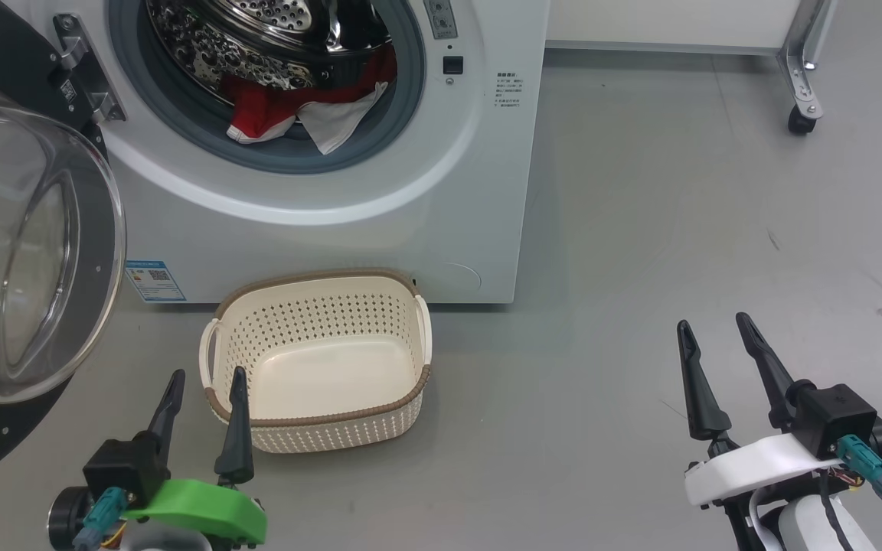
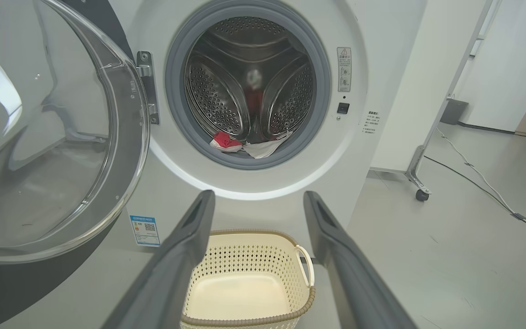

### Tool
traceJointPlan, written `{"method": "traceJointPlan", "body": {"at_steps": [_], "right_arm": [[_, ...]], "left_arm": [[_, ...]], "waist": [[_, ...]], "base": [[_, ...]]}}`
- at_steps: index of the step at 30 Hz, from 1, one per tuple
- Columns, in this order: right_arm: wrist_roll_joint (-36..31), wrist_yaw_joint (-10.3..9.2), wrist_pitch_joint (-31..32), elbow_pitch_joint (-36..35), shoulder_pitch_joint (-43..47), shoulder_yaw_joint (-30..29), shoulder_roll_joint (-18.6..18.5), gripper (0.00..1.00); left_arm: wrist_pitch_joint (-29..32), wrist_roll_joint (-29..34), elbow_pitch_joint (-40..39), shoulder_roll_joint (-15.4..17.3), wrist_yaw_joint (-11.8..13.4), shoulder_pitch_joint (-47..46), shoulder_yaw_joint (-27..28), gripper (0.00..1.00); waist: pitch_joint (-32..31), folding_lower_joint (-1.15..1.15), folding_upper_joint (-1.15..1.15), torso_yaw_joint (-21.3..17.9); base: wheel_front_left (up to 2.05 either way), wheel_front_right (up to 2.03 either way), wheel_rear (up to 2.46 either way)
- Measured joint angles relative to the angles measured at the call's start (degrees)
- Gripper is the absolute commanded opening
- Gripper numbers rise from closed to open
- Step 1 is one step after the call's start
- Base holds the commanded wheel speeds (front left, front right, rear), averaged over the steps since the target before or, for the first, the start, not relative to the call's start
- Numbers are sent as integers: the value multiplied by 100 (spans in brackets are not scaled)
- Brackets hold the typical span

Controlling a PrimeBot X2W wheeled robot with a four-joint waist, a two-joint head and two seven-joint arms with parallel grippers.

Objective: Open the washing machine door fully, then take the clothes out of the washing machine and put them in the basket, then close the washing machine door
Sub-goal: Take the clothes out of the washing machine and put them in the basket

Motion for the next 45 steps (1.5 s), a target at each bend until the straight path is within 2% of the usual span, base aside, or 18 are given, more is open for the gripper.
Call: {"method": "traceJointPlan", "body": {"at_steps": [30,45], "right_arm": [[-16,1,0,-29,2,-55,59,100],[-27,10,0,-22,2,-76,69,100]], "left_arm": [[9,-121,-76,-54,10,2,-1,100],[58,-258,-74,-75,-35,4,-1,100]], "waist": [[101,0,0,20],[74,0,0,62]], "base": [[2,-2,0],[50,-50,0]]}}
